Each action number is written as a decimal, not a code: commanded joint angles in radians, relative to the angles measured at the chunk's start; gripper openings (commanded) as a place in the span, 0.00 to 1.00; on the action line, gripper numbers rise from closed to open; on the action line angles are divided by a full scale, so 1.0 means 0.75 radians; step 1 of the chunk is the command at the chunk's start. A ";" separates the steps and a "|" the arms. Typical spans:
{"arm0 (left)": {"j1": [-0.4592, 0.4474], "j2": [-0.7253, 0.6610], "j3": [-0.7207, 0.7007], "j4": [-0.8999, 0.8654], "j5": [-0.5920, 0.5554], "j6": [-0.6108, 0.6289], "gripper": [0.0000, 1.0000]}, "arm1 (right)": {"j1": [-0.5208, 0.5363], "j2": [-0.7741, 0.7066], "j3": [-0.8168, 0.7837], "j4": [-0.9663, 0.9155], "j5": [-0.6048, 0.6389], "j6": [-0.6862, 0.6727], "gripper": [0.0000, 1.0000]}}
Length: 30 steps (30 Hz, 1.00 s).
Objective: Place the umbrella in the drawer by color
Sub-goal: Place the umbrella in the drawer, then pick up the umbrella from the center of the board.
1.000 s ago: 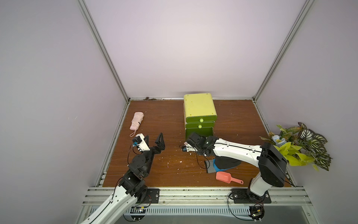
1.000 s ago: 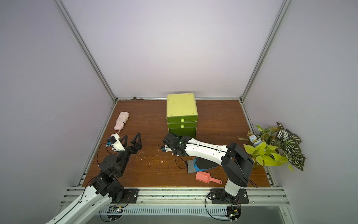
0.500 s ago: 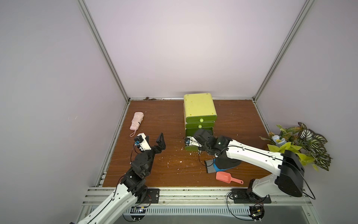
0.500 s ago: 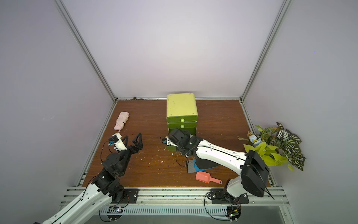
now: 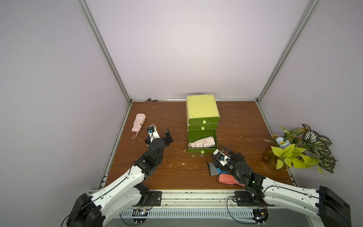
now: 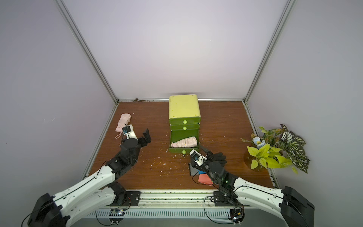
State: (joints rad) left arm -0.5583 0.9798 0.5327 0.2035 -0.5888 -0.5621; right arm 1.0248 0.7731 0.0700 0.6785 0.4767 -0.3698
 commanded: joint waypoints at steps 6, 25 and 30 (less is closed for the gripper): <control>0.552 0.629 0.515 -0.355 0.594 -0.065 0.99 | -0.016 -0.038 -0.058 0.400 0.077 0.152 0.83; 0.941 1.533 1.552 -1.058 0.446 0.778 1.00 | -0.025 -0.177 -0.083 0.353 -0.062 0.205 0.90; 0.940 1.614 1.521 -1.041 0.420 0.970 0.88 | -0.028 -0.128 -0.059 0.325 -0.069 0.226 0.90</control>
State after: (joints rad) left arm 0.1524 2.1407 1.6741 -0.5373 -0.2348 0.0200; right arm 1.0100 0.6655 0.0132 0.9115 0.4381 -0.2203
